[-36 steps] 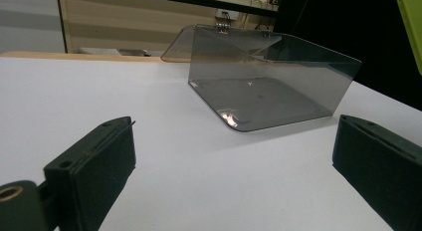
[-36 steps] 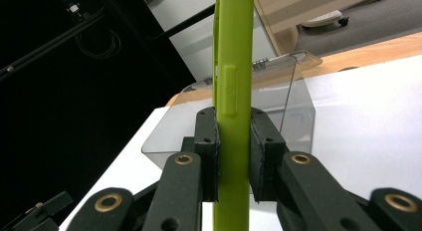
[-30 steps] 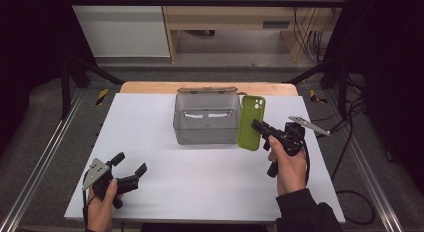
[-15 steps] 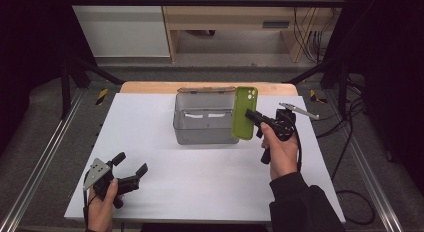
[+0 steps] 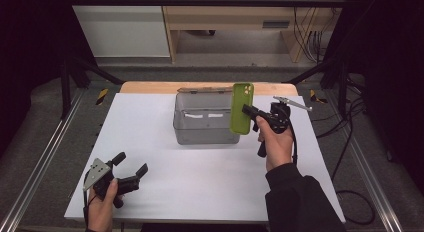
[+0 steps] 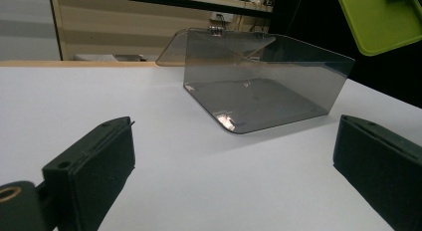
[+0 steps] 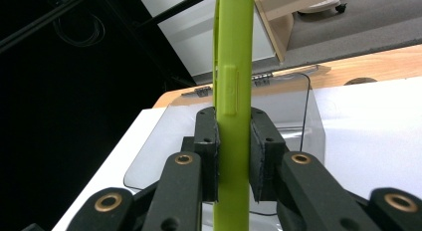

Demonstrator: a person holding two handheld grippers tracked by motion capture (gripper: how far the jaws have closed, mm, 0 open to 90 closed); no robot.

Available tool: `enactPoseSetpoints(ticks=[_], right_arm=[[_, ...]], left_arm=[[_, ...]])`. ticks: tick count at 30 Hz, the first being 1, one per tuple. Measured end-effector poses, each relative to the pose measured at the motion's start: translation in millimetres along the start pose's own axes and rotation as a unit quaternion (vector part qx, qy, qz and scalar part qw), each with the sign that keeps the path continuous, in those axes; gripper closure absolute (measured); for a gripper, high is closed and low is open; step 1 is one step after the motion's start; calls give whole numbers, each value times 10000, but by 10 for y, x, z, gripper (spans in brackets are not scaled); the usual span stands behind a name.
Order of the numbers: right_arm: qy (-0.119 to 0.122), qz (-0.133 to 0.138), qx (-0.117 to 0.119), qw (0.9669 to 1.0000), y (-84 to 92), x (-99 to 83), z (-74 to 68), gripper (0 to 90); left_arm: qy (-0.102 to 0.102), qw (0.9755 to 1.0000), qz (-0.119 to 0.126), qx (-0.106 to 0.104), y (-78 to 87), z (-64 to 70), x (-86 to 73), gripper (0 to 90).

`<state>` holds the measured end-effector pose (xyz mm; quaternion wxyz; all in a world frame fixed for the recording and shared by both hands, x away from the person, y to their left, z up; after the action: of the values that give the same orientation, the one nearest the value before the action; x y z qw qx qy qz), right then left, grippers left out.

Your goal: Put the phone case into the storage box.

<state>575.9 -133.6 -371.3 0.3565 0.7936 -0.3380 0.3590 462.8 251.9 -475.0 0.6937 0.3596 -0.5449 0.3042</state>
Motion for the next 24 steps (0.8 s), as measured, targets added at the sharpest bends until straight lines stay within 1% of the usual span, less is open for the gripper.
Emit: enactPoseSetpoints(ticks=[5,10,11,16,18,21,22,24], right_arm=[[37,-7,-6,10000,-43,33,-18,770],[32,-52,-16,10000,-98,39,-24,770],[68,-50,-20,10000,-107,45,-25,770],[67,-50,-9,10000,-130,74,-65,770],[127,-67,-37,9999,-148,77,-69,770],[110,-63,-68,9999,-184,95,-57,770],[68,-54,-59,9999,-195,102,-55,770],[58,-52,-82,9999,-219,110,-45,770]], left_arm=[[35,10000,-19,1,-1,0,-7,21],[21,10000,-25,-10,-10,10,-5,20],[26,10000,-24,-6,-11,10,-4,20],[19,10000,-2,-5,-13,-3,5,20],[26,10000,4,-13,-14,-8,7,21],[54,10000,-9,3,-15,-15,2,21],[47,10000,2,4,-14,-15,5,20],[28,10000,9,-1,-16,-12,7,20]])
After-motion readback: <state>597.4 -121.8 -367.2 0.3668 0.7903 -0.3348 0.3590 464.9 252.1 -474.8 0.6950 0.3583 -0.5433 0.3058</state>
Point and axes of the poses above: each handheld gripper's, and its own axes: y roughly backward along the jaws, x roughly out of its top, z roughly to its right, the point moved 7 cm from there along -y, roughly forward along the jaws, and after that the axes turned 2 degrees about -x, right-handed, at the moved point
